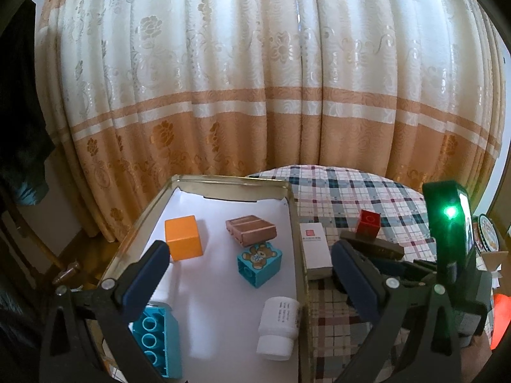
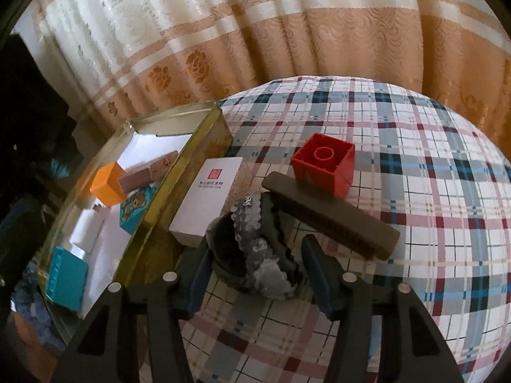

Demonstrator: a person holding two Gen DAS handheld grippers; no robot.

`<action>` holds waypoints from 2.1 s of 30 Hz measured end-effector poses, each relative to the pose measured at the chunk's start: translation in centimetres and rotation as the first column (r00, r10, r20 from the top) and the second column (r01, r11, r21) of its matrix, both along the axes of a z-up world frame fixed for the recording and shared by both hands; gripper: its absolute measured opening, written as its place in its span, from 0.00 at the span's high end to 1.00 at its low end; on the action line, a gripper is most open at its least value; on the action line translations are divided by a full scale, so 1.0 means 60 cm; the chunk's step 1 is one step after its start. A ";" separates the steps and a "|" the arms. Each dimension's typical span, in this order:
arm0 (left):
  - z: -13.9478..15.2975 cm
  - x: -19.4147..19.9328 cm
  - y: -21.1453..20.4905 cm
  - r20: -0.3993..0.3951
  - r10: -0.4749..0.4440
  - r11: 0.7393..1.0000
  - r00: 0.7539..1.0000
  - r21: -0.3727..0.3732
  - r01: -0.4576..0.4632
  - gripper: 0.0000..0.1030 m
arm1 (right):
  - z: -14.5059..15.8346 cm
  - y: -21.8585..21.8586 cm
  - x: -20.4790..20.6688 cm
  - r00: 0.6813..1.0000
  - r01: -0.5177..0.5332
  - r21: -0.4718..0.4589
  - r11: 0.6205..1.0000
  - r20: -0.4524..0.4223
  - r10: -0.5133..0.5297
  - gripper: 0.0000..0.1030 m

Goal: Organize rigid objects
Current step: 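Grasp the gray sequined pouch with the right tool and lift it, then grasp the red brick with the left tool and lift it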

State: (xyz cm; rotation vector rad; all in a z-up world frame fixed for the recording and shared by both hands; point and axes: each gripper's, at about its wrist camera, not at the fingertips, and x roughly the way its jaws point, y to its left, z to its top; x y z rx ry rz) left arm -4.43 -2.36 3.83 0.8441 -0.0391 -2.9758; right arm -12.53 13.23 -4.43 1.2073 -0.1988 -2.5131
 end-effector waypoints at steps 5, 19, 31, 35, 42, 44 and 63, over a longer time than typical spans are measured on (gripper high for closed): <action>-0.001 0.000 0.003 0.017 -0.002 1.000 1.000 0.009 0.002 0.01 | 0.001 0.000 0.011 1.000 -0.027 0.014 1.000 -0.001 0.027 0.51; 0.004 -0.007 0.088 0.011 -0.145 0.989 0.989 -0.024 0.145 0.01 | 0.060 0.142 0.099 0.962 0.225 0.009 0.974 -0.160 -0.220 0.52; -0.015 -0.077 0.208 0.109 -0.224 0.970 0.969 -0.074 0.232 0.01 | 0.053 0.245 0.082 0.858 0.479 -0.067 0.875 -0.177 -0.483 0.52; -0.024 -0.124 0.232 0.146 -0.223 0.969 0.964 -0.076 0.236 0.02 | 0.046 0.247 0.077 0.864 0.472 -0.091 0.877 -0.152 -0.481 0.52; -0.072 -0.200 0.262 0.279 -0.183 0.975 0.943 -0.069 0.210 0.26 | 0.034 0.254 0.070 0.873 0.463 -0.116 0.879 -0.114 -0.475 0.52; -0.091 -0.218 0.264 0.338 -0.175 0.978 0.925 -0.045 0.201 0.35 | 0.032 0.255 0.069 0.872 0.464 -0.121 0.878 -0.110 -0.476 0.52; -0.022 -0.130 0.185 0.138 -0.299 0.942 0.944 0.201 0.269 0.70 | 0.036 0.265 0.074 0.850 0.500 -0.130 0.857 -0.116 -0.513 0.52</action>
